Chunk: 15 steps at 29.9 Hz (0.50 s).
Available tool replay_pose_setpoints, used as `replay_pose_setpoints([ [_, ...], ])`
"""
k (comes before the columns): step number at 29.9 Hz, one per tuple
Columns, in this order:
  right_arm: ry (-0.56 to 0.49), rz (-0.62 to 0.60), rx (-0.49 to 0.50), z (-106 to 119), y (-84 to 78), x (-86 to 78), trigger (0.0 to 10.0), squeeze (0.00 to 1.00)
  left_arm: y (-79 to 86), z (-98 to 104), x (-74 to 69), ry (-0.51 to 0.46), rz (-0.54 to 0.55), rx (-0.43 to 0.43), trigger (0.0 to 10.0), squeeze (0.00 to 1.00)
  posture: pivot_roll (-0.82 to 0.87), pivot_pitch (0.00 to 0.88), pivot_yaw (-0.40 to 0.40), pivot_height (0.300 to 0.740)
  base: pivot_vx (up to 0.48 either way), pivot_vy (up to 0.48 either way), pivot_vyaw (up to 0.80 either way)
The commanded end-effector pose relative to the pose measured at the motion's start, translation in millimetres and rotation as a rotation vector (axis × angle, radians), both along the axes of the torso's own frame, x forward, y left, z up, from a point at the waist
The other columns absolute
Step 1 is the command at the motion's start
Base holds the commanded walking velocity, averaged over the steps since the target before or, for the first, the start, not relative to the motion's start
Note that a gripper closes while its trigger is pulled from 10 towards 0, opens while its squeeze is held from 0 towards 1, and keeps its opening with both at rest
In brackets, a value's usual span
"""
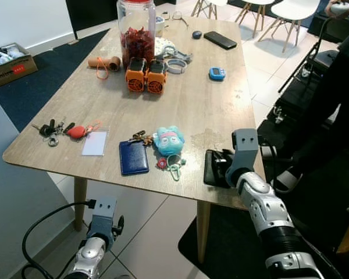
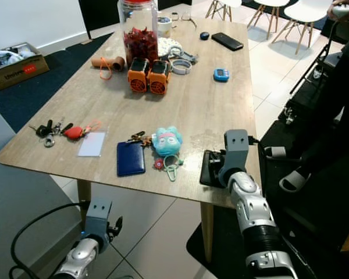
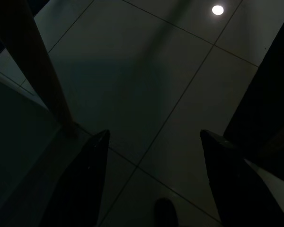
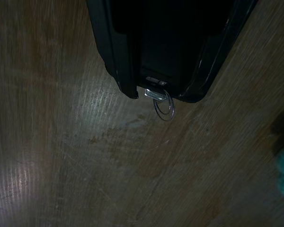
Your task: Hang keys on a hook
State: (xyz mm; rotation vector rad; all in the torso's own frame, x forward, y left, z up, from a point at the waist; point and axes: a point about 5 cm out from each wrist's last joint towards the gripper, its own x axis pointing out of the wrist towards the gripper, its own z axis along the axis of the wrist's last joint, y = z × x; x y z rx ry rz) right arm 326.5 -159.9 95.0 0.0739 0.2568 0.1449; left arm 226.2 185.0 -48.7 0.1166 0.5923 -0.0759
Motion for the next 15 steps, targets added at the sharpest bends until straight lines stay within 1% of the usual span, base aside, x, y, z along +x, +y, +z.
replay_pose_setpoints([
  [1,0.028,-0.020,-0.007,-7.2,-4.3,-1.7,10.0,0.00,1.4,-2.9,-4.5,0.018,0.003,0.000,10.0,0.00,0.09,0.071,-0.053,0.740,0.000,0.000,0.00],
  [14,0.021,-0.040,0.004,-8.3,-4.6,3.1,10.0,0.00,2.2,-2.3,-3.3,0.017,0.002,0.003,10.0,0.00,0.09,0.067,-0.055,0.740,0.000,0.000,0.00],
  [15,0.019,-0.039,0.006,-8.6,-4.4,3.9,6.9,0.00,2.4,-2.2,-3.3,0.017,0.003,0.003,10.0,0.00,0.09,0.067,-0.056,0.740,0.000,0.000,0.00],
])
